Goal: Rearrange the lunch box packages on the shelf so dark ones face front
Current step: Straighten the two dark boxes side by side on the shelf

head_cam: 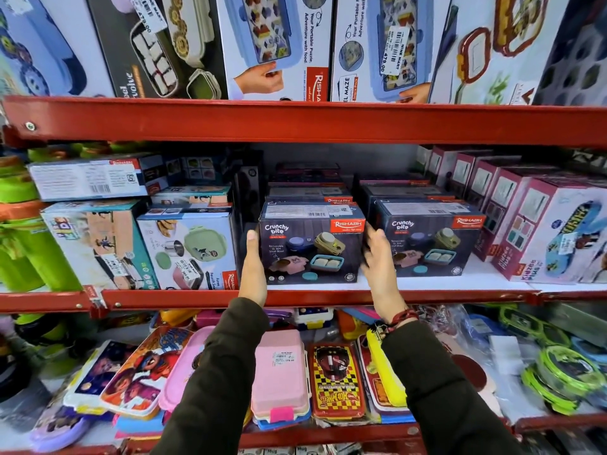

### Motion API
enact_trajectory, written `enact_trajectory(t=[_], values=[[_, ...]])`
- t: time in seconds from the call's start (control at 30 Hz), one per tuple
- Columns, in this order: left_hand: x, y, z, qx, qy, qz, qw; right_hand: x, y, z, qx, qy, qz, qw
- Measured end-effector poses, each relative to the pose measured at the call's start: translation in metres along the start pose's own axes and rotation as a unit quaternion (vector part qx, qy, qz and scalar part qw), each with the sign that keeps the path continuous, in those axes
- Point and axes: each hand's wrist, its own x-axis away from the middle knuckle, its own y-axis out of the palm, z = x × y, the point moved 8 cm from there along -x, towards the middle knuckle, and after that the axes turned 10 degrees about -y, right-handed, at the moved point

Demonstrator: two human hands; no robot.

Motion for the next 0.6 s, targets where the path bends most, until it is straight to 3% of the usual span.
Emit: enact_trajectory(t=[0.6], values=[[0.025, -0.011, -0.003, -0.065, 0.065, -0.019, 0.996, 0.031, -0.014, -0.011, 0.027, 0.019, -0.060, 0.998]])
